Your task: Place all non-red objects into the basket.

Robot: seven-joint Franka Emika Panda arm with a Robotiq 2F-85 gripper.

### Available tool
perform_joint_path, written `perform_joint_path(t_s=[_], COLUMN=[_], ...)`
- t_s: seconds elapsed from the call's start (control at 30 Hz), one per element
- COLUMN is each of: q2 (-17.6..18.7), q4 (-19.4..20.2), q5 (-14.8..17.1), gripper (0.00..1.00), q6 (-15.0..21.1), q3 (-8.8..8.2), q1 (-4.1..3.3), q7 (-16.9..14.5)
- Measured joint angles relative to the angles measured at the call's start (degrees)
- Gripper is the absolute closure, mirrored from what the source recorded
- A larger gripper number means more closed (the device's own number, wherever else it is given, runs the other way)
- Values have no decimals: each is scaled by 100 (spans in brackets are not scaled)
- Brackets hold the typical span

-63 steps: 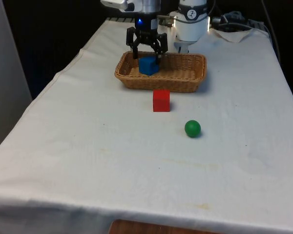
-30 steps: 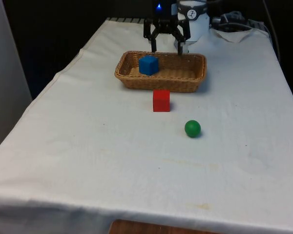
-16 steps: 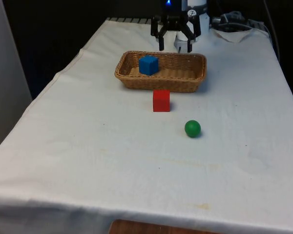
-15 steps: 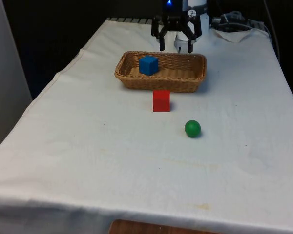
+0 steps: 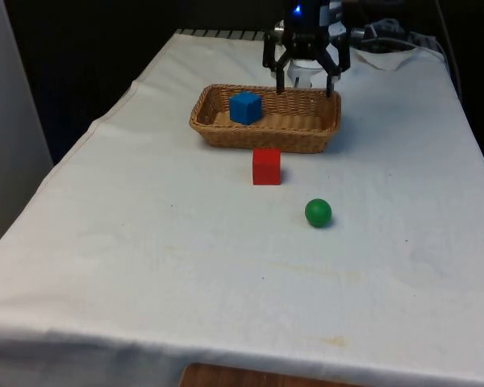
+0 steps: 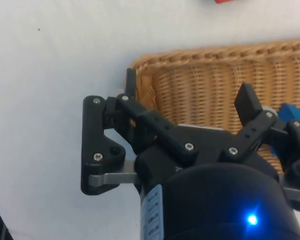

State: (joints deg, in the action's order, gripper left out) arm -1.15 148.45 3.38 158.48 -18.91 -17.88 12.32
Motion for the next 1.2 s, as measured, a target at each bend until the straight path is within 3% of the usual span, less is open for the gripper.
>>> perform_joint_path(t_s=[0.83, 1.2], q2=[842, 1639], q4=[-1100, -1948], q5=[0, 6], gripper=[0, 0], q6=[-138, -212], q3=[401, 435], q1=[-46, -40], q7=[218, 246])
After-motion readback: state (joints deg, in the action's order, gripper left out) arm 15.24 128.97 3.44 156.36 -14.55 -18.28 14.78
